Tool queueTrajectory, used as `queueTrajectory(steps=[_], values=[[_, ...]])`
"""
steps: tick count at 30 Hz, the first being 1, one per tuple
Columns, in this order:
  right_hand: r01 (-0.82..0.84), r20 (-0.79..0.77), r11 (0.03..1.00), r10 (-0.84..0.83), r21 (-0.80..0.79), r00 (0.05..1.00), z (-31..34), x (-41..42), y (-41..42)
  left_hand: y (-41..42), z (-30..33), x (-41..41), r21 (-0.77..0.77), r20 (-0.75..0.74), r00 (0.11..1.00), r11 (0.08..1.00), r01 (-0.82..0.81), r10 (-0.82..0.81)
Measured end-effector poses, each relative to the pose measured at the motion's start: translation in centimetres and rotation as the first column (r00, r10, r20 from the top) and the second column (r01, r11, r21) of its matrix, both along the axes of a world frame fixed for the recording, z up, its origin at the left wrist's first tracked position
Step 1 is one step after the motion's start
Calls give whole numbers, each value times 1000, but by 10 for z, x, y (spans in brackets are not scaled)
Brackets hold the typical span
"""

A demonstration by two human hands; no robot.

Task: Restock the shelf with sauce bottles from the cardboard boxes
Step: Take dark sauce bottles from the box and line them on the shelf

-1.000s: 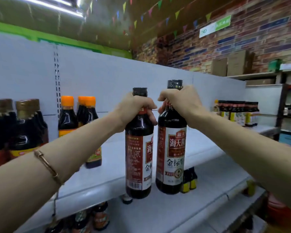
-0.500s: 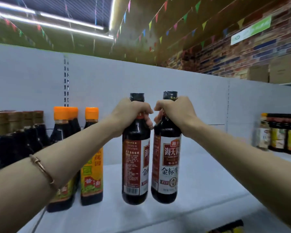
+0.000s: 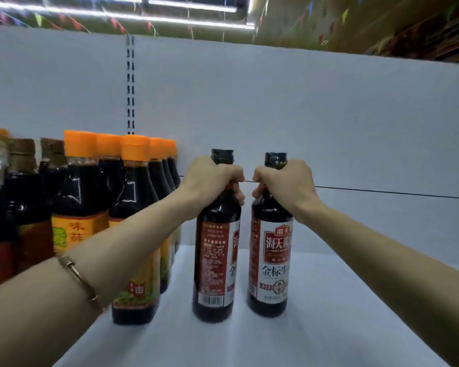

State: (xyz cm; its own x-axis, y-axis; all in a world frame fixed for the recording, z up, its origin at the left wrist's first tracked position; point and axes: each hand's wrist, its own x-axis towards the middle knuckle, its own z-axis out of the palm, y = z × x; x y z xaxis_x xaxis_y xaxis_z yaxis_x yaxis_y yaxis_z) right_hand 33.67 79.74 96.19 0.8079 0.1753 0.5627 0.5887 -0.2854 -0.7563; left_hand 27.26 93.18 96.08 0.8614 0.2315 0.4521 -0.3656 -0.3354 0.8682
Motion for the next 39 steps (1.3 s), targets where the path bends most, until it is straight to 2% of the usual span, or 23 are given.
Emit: queueTrajectory(steps=[5, 9, 14, 19, 23, 27, 32, 35, 39], values=[[76, 74, 997, -76, 0, 994, -7, 43, 9, 0, -5, 32, 36, 53, 987, 988, -151, 149], [55, 51, 998, -56, 14, 997, -12, 60, 19, 4, -7, 52, 100, 101, 959, 957, -273, 264], [-81, 80, 994, 75, 73, 994, -34, 65, 26, 9, -7, 67, 190, 208, 854, 836, -514, 477], [-102, 123, 994, 95, 45, 988, -36, 76, 34, 21, -11, 71, 352, 376, 770, 689, -633, 515], [-121, 141, 993, 120, -4, 983, -38, 87, 42, 31, -11, 76, 379, 310, 760, 659, -650, 571], [-120, 139, 993, 119, 2, 983, -39, 94, 48, 35, -4, 79, 386, 180, 790, 697, -604, 585], [-24, 190, 999, 28, -25, 981, -40, 101, 57, 44, 11, 82, 526, 33, 774, 647, -552, 633], [2, 199, 1000, 3, -25, 980, -40, 102, 63, 40, 14, 86, 572, 8, 725, 592, -568, 688], [12, 212, 999, -5, -30, 977, -41, 108, 69, 38, 10, 89, 558, 59, 724, 579, -594, 687]])
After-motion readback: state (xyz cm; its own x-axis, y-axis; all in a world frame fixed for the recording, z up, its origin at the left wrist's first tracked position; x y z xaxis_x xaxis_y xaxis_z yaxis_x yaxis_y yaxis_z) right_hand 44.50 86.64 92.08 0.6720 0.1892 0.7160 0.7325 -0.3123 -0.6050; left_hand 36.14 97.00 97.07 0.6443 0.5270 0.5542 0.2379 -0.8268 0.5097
